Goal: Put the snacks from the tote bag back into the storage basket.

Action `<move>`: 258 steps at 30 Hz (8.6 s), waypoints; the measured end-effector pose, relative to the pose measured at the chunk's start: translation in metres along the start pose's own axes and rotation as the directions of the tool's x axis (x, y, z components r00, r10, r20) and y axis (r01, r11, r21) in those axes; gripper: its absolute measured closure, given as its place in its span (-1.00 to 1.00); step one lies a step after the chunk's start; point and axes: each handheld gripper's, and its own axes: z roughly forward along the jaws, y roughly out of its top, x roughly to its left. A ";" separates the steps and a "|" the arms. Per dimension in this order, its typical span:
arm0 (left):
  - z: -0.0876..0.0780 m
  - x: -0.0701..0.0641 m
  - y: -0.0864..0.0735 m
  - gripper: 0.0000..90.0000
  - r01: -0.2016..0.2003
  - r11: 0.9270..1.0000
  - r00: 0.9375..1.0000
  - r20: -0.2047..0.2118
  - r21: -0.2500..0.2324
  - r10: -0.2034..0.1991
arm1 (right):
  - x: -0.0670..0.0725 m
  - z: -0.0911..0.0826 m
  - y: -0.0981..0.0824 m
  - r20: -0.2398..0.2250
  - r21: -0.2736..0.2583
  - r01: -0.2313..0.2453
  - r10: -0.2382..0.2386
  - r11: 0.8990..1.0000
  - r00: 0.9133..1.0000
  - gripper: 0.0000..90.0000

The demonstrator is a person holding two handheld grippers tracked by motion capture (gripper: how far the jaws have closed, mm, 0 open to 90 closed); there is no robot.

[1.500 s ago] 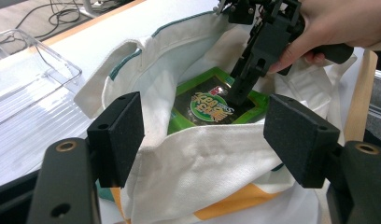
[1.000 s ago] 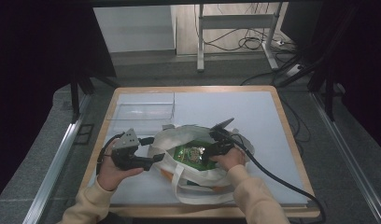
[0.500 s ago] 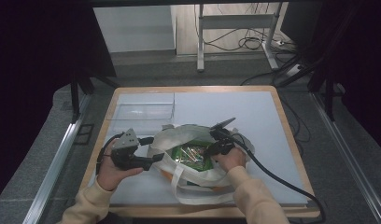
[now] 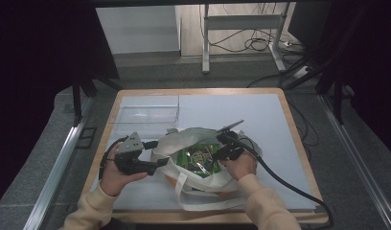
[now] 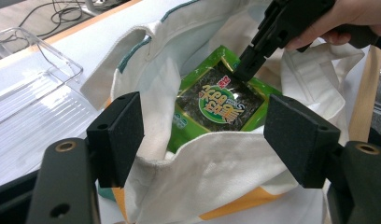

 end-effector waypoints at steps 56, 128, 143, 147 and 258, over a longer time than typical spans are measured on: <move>-0.002 0.004 0.002 -0.35 0.025 1.000 0.998 -0.050 0.007 -0.025 | -0.010 -0.082 -0.009 -0.040 -0.297 0.232 -0.255 0.926 0.966 0.94; 0.046 -0.008 0.026 -0.31 0.161 0.986 0.977 0.148 -0.038 -0.154 | -0.013 -0.102 -0.007 -0.161 -0.530 0.270 -0.408 0.804 0.899 0.93; 0.053 -0.011 0.027 0.16 0.130 0.991 0.977 0.171 -0.028 -0.123 | -0.010 -0.095 -0.006 -0.163 -0.524 0.291 -0.429 0.801 0.888 0.93; 0.053 -0.013 0.028 0.40 0.110 0.994 0.975 0.197 -0.025 -0.103 | -0.009 -0.091 -0.006 -0.155 -0.514 0.306 -0.438 0.802 0.886 0.93; 0.016 0.034 0.055 -0.50 0.098 0.995 0.959 0.269 -0.020 -0.089 | -0.010 -0.100 0.008 -0.178 -0.528 0.525 -0.692 0.667 0.700 0.62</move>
